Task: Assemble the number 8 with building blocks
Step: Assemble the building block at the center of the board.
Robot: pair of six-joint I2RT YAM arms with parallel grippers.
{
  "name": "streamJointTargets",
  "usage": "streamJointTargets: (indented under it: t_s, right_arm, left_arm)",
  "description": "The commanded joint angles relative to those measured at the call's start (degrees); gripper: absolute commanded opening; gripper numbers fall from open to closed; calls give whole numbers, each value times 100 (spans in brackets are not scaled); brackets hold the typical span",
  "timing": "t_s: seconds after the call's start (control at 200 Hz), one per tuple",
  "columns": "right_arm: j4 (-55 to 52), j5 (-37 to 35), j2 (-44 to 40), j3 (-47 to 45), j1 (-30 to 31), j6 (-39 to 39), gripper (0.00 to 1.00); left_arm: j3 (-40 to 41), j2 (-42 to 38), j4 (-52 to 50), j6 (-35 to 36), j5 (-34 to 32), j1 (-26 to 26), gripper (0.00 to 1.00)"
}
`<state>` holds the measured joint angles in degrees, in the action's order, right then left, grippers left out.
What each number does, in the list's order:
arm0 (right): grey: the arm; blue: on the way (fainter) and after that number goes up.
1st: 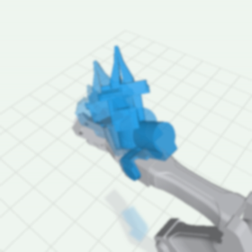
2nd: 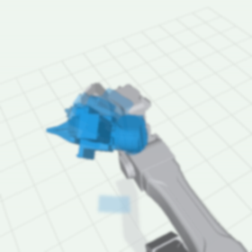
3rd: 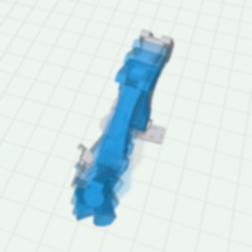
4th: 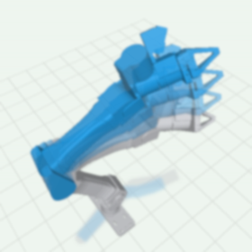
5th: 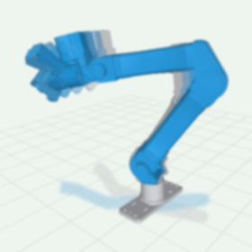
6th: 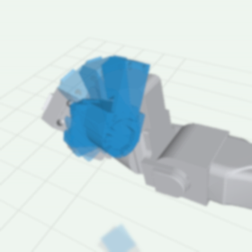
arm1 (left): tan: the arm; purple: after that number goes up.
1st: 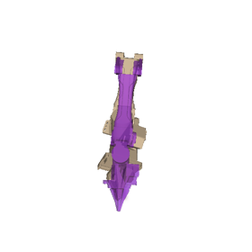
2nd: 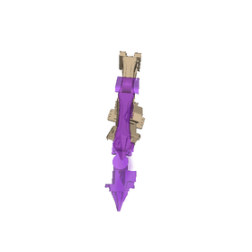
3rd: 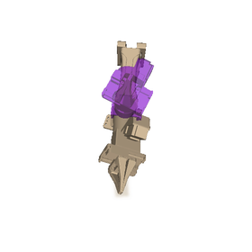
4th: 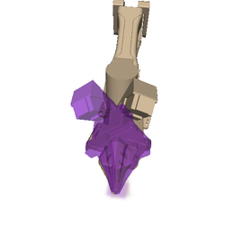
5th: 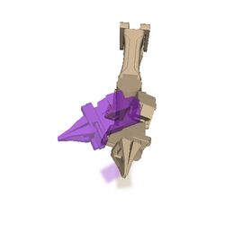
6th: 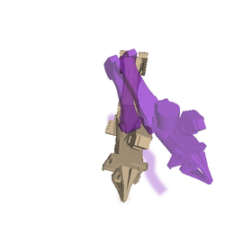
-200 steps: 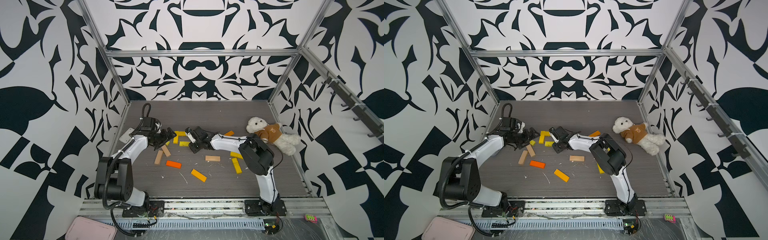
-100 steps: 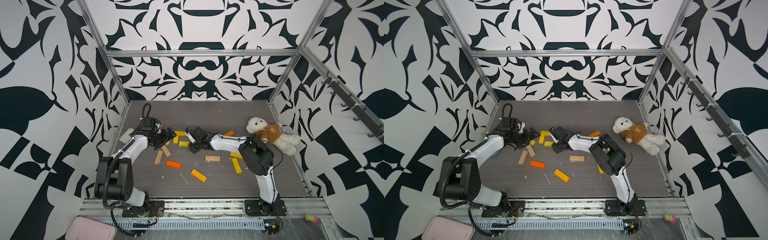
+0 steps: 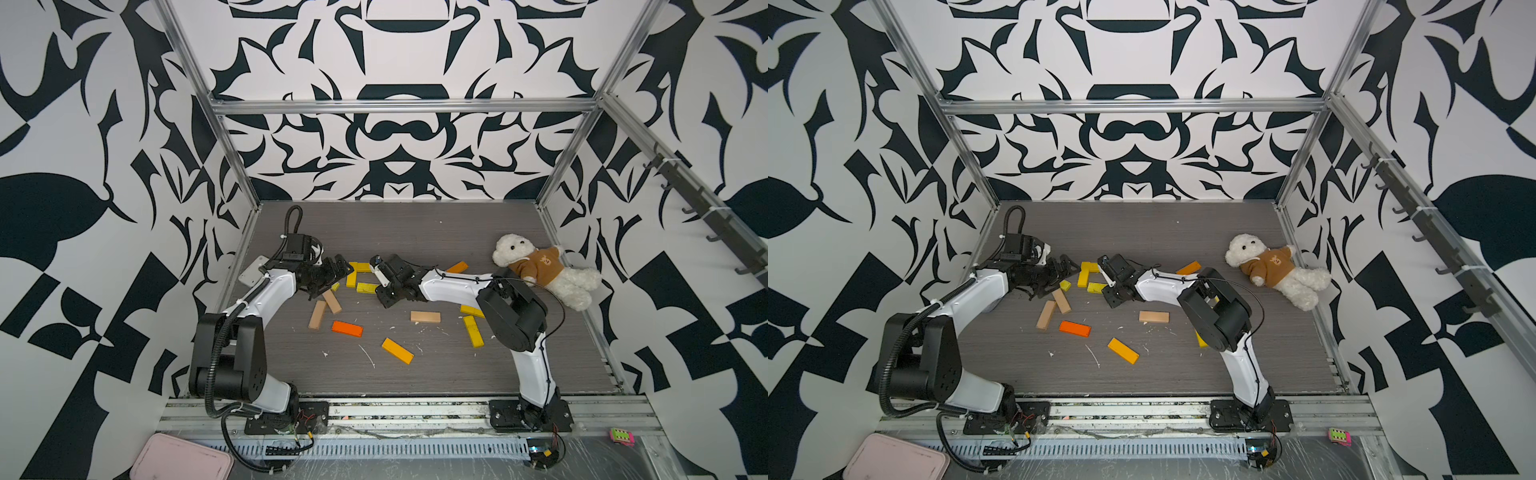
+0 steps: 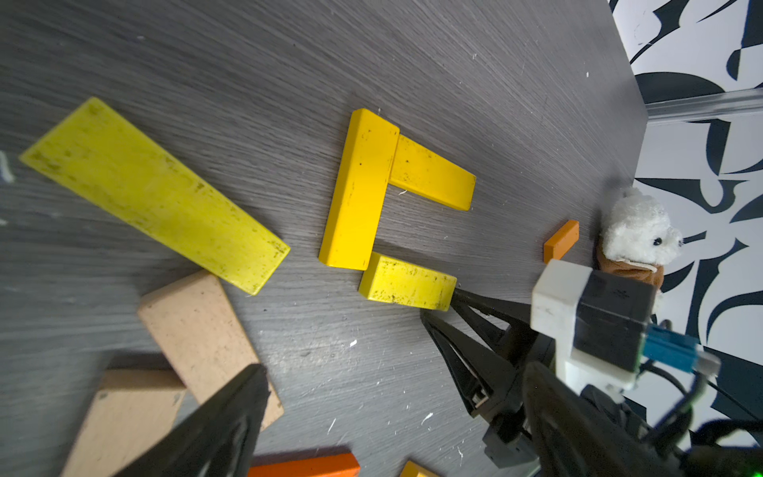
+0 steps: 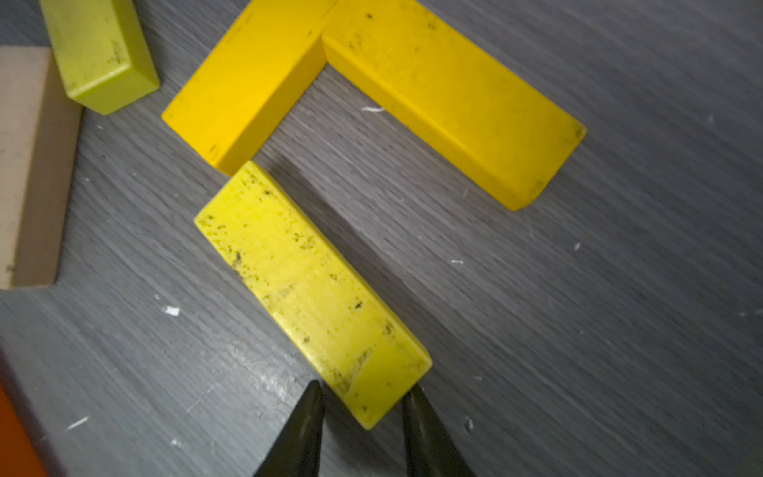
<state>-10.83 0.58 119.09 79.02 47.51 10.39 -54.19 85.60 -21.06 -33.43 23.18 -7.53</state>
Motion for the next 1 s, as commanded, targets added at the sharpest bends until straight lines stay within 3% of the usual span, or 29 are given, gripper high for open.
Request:
streamJointTargets:
  t_s: [0.0, 0.73, 0.88, 0.995]
  right_arm:
    - [37, -93, 27, 245, 39, 67, 36]
    - [55, -131, 69, 311, 54, 164, 36]
    - [31, -351, 95, 351, 109, 252, 46]
    - [28, -428, 140, 370, 127, 342, 47]
  left_arm:
    - [-141, 54, -121, 29, -24, -17, 99]
    - [-79, 42, -121, 33, -46, -19, 99]
    - [-66, 33, -121, 30, -51, -19, 99]
    - [-63, 24, -121, 30, -53, -18, 99]
